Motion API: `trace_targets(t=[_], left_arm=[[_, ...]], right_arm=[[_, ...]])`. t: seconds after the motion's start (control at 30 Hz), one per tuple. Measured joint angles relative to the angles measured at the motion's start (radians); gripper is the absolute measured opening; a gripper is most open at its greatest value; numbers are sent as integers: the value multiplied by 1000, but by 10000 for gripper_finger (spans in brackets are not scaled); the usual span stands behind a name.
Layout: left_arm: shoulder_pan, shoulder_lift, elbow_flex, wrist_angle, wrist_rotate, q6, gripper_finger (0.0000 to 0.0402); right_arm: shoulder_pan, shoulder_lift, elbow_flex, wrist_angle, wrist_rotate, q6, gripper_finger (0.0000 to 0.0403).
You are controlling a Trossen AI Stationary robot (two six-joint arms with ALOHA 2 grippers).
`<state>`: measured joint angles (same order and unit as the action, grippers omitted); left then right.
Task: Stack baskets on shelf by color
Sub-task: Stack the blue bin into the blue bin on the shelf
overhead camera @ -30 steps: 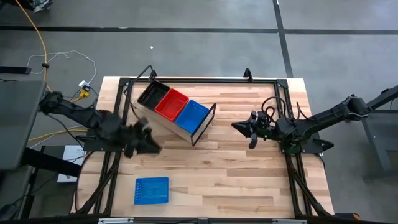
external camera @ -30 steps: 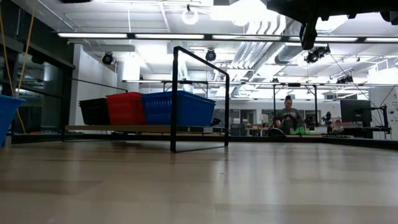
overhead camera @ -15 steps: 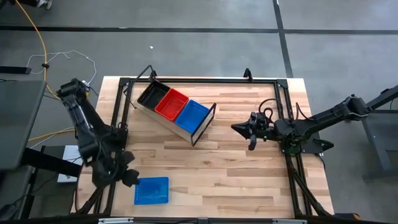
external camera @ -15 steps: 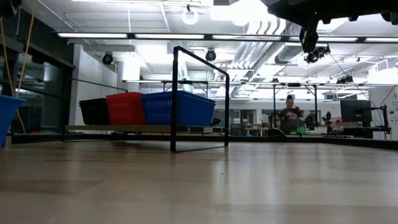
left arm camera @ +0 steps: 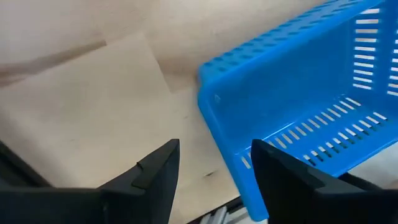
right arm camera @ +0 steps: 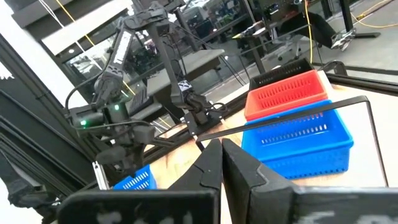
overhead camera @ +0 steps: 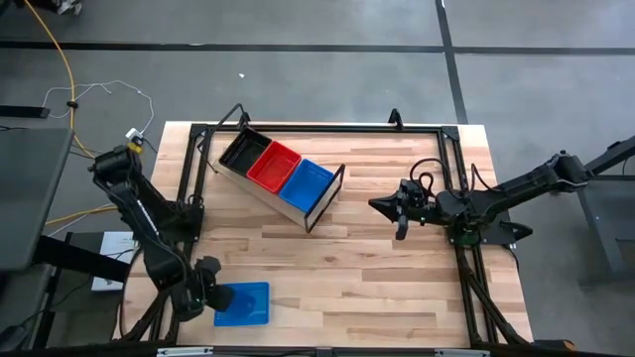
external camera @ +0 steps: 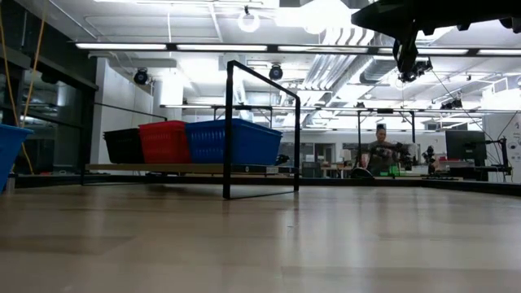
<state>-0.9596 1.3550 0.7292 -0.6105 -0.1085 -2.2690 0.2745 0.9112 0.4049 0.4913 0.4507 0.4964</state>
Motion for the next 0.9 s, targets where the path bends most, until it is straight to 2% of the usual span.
trace_targets(t=[0.2,0.3,0.4,0.53,0.57,0.73,0.83,0.9], left_arm=[[41,26,0,42,-5,-6,185],[53,34,-7,44,-4,-7,163],[67,35,-26,56,-4,7,115],[99,34,-31,79,14,91,25],[108,25,-31,85,16,111,13],[154,-109,-31,97,-39,219,6],[180,-251,-31,65,-123,269,3],[196,-357,-26,28,-222,290,2]], right_arm=[[0,0,0,-5,10,0,0],[0,0,0,-9,11,0,0],[0,0,0,-10,11,1,0],[0,0,0,-10,12,0,0],[0,0,0,-11,12,-1,0],[0,0,0,-18,13,-3,0],[0,0,0,-25,14,-3,0],[0,0,0,-24,16,-3,0]])
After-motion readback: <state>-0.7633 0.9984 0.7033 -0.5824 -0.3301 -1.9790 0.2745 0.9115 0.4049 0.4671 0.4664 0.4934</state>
